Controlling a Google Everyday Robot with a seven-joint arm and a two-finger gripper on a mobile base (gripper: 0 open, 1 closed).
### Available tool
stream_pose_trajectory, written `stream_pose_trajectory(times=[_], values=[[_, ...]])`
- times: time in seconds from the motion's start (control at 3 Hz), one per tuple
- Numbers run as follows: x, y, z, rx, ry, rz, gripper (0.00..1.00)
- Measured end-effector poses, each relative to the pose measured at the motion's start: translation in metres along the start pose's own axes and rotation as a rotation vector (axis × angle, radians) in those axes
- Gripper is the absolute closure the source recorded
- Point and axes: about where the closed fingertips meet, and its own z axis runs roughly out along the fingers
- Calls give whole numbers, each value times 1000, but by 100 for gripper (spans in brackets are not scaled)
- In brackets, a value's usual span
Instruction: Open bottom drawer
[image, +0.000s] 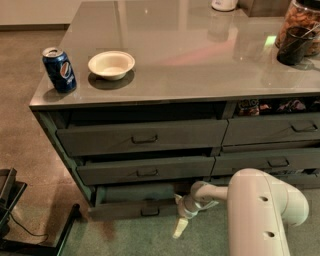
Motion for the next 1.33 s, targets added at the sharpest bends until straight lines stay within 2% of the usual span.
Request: stream_pose_trajectory(times=[0.33, 1.0, 1.33], values=[[2, 17, -10, -83, 16, 20, 0], [-8, 54, -37, -301, 38, 29, 0], [-7, 62, -38, -330, 40, 30, 0]])
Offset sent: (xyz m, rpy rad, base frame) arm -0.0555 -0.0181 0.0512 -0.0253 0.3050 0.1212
